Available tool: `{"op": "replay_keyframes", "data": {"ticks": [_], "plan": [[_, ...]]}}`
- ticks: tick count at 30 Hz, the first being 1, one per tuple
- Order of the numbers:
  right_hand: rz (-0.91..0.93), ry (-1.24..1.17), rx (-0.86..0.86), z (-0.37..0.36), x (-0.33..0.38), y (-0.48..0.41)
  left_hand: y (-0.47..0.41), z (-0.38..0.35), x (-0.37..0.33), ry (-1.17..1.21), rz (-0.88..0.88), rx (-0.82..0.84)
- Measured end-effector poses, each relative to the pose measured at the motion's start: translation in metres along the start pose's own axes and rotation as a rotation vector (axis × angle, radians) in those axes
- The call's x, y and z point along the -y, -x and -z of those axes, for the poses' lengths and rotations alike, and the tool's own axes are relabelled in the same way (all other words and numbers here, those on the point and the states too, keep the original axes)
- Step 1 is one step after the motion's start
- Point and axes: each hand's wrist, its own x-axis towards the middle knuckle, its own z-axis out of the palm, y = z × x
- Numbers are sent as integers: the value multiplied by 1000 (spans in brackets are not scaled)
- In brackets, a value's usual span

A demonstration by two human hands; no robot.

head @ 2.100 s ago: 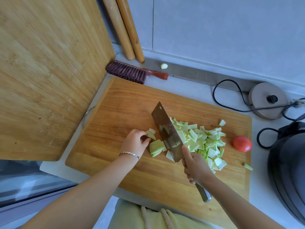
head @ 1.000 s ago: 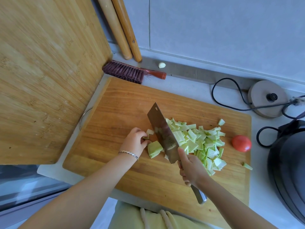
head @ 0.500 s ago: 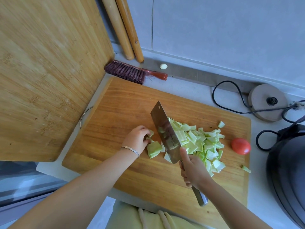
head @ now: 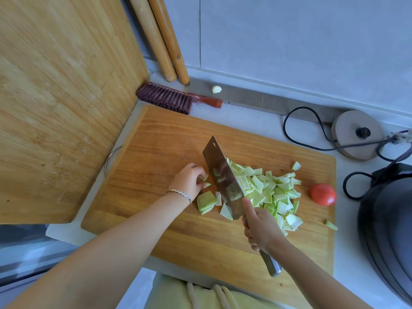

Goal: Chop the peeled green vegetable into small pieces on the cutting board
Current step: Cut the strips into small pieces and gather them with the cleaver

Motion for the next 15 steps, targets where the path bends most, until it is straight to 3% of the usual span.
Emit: {"op": "replay_keyframes", "data": {"ticks": [5, 15], "plan": [[2, -11, 5, 0, 1, -1, 1, -1, -2, -91, -7, 35], [16, -51, -18, -7, 2, 0, -1, -3, -4, 29, 79, 1]]}}
